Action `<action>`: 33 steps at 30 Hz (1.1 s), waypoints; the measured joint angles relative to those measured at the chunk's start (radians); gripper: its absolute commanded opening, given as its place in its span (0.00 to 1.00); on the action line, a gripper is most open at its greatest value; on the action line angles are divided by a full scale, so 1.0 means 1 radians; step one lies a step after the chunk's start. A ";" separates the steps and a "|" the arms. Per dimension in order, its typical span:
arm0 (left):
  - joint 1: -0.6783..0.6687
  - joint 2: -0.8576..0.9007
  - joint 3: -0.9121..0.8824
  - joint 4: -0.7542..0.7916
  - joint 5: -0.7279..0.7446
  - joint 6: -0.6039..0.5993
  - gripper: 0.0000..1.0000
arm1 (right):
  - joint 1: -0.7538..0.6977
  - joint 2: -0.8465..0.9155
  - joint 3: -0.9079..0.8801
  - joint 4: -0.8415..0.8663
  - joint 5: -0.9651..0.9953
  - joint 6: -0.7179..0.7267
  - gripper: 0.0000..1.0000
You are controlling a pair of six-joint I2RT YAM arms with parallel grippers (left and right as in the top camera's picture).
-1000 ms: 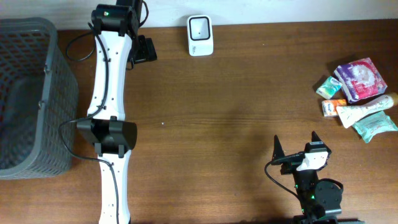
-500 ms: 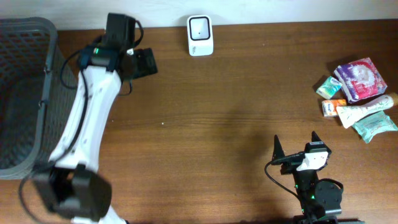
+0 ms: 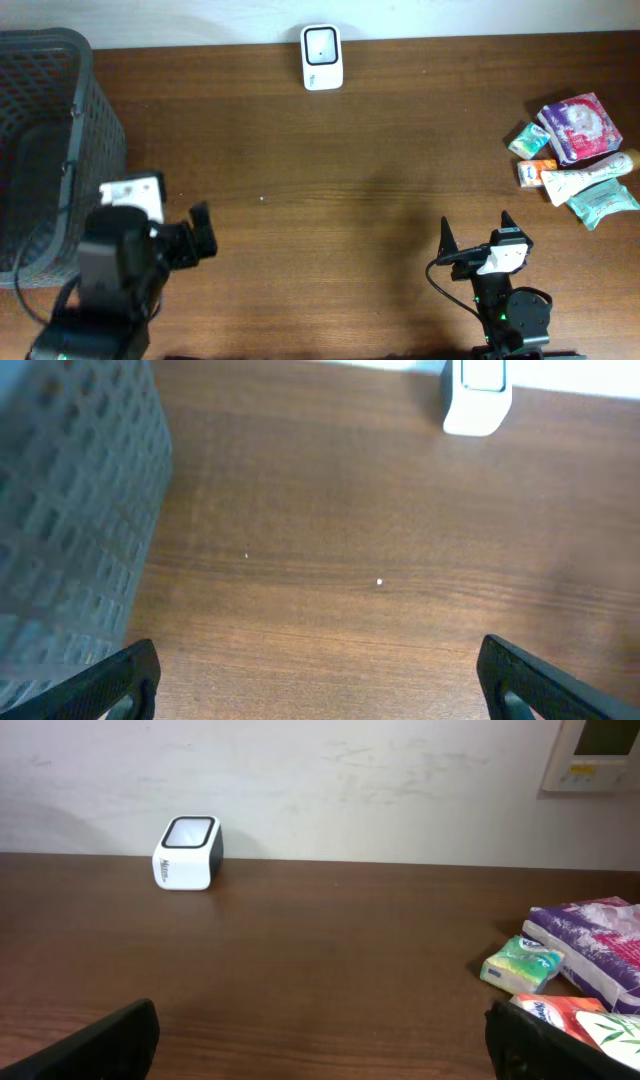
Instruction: Scan the item barcode
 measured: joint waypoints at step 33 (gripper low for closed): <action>0.231 -0.781 -1.052 1.002 0.203 0.312 0.99 | 0.000 0.000 0.000 0.000 0.000 0.000 0.99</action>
